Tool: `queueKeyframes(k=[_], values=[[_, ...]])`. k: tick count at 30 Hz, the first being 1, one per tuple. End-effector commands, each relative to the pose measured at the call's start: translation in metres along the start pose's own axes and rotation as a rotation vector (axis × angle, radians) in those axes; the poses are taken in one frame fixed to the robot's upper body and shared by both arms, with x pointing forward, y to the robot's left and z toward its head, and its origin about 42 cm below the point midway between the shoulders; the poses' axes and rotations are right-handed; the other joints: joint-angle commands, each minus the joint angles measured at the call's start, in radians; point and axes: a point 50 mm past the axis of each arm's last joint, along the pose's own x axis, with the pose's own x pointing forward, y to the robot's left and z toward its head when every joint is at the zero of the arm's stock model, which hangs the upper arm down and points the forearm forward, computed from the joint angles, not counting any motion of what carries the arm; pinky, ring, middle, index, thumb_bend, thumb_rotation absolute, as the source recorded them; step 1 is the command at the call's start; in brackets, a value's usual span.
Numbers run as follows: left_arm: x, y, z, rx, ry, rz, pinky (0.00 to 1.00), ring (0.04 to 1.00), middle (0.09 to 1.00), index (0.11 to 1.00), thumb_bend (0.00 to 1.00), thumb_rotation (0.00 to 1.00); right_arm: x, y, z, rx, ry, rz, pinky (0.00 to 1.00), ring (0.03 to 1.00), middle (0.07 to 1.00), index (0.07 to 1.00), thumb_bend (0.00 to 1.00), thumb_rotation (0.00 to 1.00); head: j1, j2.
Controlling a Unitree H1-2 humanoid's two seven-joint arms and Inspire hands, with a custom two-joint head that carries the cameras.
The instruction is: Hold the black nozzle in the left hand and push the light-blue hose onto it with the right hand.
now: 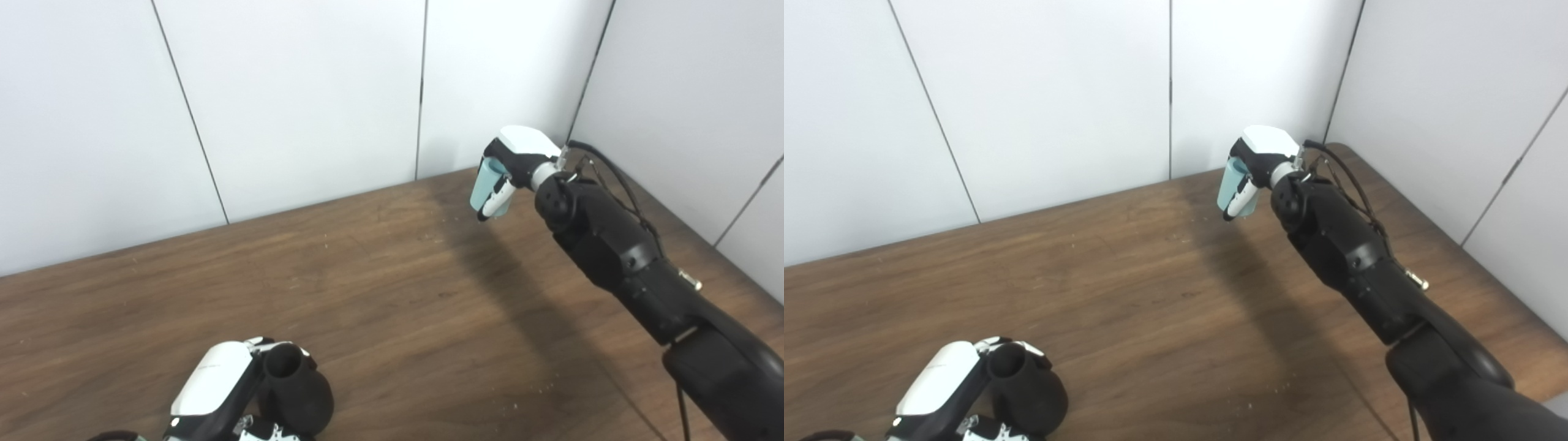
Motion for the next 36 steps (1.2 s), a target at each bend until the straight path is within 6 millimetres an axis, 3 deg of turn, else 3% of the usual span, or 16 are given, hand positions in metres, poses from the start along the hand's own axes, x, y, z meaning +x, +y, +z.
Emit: queueKeyframes(k=[1, 6, 12, 23, 36], values=[[-0.025, -0.054, -0.016, -0.024, 0.147, -0.269, 0.85, 0.616, 0.519, 0.463, 0.52, 0.00, -0.008, -0.039, 0.012, 0.004, -0.078, -0.101, 0.34, 0.433, 0.489, 0.465, 0.50, 0.00, 0.002, 0.001], [-0.019, -0.060, -0.006, -0.015, 0.157, -0.272, 0.85, 0.618, 0.509, 0.471, 0.52, 0.00, -0.035, -0.043, 0.033, 0.062, -0.197, -0.073, 0.32, 0.438, 0.493, 0.468, 0.50, 0.00, 0.108, 0.011], [-0.011, -0.063, 0.005, -0.016, 0.160, -0.275, 0.85, 0.617, 0.484, 0.488, 0.52, 0.00, -0.063, -0.043, 0.057, 0.160, -0.333, 0.000, 0.32, 0.436, 0.490, 0.476, 0.50, 0.00, 0.170, 0.020], [0.000, -0.063, 0.010, -0.030, 0.160, -0.263, 0.85, 0.619, 0.482, 0.490, 0.52, 0.00, -0.119, -0.034, 0.103, 0.195, -0.579, 0.041, 0.31, 0.426, 0.505, 0.483, 0.50, 0.00, 0.248, 0.035], [0.007, -0.064, 0.017, -0.038, 0.159, -0.261, 0.84, 0.626, 0.498, 0.481, 0.52, 0.00, -0.178, -0.033, 0.130, 0.251, -0.749, 0.056, 0.31, 0.434, 0.500, 0.494, 0.50, 0.00, 0.297, 0.063]])
